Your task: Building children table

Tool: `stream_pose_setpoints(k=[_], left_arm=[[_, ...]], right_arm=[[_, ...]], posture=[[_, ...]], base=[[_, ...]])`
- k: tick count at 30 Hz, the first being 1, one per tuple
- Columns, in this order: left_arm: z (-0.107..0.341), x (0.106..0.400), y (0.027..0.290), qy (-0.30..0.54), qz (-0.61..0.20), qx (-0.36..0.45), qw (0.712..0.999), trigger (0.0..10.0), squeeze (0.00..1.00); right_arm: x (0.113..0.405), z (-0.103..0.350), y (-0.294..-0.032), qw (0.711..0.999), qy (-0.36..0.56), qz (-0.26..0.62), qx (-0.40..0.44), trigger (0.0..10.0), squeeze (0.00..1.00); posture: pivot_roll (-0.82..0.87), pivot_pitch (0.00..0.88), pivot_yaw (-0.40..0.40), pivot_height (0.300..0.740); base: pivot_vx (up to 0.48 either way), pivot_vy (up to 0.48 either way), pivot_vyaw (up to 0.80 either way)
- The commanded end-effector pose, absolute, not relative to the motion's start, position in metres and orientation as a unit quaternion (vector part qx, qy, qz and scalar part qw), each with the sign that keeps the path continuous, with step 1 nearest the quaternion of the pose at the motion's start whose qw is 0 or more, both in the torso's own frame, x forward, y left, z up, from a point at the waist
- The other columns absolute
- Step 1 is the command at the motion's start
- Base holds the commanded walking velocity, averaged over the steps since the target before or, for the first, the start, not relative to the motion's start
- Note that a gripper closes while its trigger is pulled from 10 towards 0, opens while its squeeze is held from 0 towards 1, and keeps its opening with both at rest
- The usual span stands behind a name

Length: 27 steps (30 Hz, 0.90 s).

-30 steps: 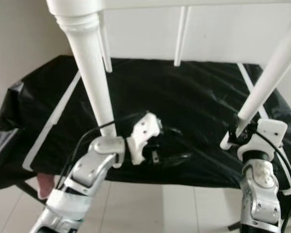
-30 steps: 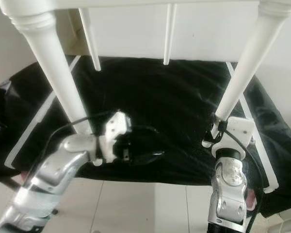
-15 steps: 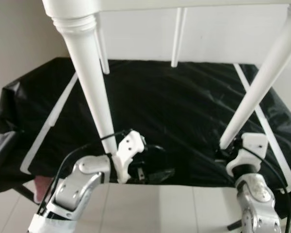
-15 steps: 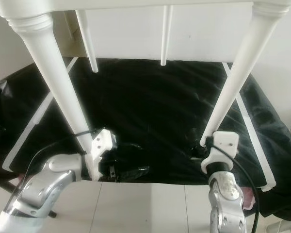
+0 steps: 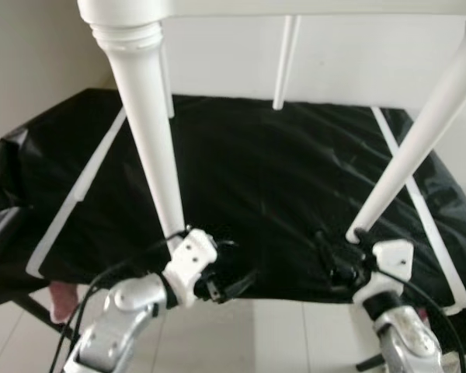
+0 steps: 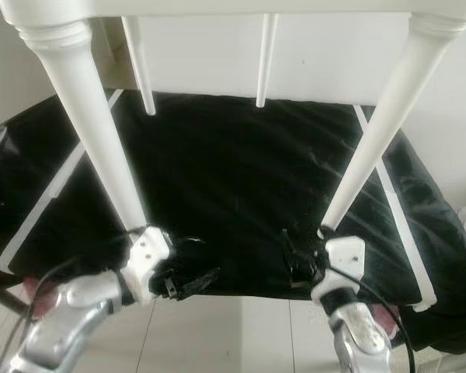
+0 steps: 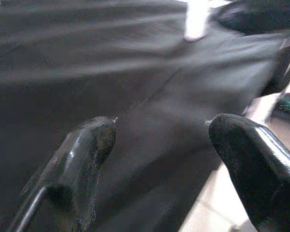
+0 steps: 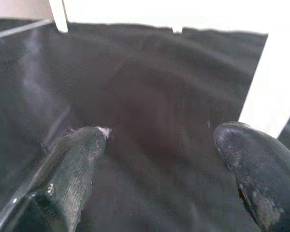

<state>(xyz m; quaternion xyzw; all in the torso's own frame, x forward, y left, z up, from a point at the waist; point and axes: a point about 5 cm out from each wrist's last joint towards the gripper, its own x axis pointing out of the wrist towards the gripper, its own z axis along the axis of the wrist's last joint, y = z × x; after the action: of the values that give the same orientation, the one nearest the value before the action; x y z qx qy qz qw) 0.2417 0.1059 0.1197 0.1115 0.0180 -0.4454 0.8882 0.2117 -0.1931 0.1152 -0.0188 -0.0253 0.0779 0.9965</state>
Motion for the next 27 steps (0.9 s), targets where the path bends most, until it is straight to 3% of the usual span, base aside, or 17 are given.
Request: stream_pose_setpoints(k=[1,7,17,27], left_arm=[[0.113,0.246,0.112,0.021,-0.403,0.1,0.909,10.0,0.0],[0.107,0.247,0.119,-0.002,-0.351,0.071,0.934,10.0,0.0],[0.076,0.22,0.129,0.017,-0.355,0.043,0.934,10.0,0.0],[0.065,0.216,0.125,0.024,-0.347,0.039,0.937,10.0,0.0]], right_arm=[[0.21,0.108,-0.195,0.998,-0.016,0.064,-0.011,10.0,0.0],[0.21,0.1,-0.195,0.999,-0.012,0.037,0.015,10.0,0.0],[0.198,0.082,-0.196,0.999,0.004,0.036,-0.006,10.0,0.0],[0.195,0.075,-0.197,1.0,0.007,0.017,-0.001,10.0,0.0]], posture=[[0.05,0.026,-0.042,0.74],[0.04,0.021,-0.039,0.74],[0.04,0.018,-0.044,0.74],[0.04,0.016,-0.047,0.74]], base=[[0.0,0.0,0.0],[0.0,0.0,0.0],[0.0,0.0,0.0],[0.0,0.0,0.0]])
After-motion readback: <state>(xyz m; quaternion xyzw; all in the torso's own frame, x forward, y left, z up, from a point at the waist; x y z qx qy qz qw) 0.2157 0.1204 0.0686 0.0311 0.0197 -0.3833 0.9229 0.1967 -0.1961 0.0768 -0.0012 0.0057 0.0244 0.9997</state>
